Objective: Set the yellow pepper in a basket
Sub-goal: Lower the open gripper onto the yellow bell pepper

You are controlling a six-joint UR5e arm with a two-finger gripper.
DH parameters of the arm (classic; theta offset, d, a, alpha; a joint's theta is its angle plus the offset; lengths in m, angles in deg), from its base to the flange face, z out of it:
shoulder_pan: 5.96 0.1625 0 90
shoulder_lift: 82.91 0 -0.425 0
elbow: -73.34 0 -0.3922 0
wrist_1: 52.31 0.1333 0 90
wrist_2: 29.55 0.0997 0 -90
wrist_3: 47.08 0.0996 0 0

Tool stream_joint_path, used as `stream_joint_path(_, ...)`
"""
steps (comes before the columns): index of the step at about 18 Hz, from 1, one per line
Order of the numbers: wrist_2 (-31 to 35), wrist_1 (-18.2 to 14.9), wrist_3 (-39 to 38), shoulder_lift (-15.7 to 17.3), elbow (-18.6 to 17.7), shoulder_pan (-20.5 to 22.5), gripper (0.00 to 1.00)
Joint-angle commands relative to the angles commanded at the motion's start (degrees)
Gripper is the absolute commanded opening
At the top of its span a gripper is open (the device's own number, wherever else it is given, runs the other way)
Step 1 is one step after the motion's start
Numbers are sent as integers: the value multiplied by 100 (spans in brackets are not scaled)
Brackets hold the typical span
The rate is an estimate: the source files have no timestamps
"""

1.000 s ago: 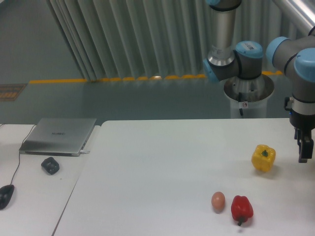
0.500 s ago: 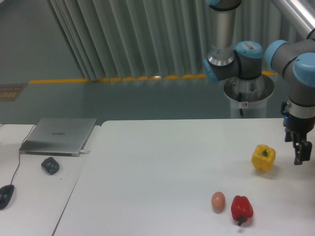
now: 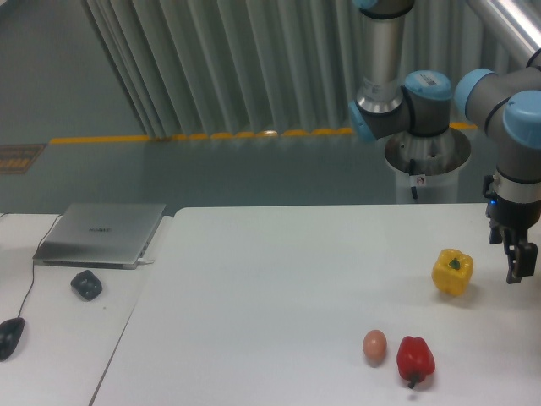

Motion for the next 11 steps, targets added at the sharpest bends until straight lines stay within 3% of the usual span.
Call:
stream_joint_path(5, 131, -316, 87, 0, 18, -131, 100)
stream_joint_path(9, 913, -597, 895, -79, 26, -421, 100)
stream_joint_path(11, 923, -581, 1115, -131, 26, -483, 100)
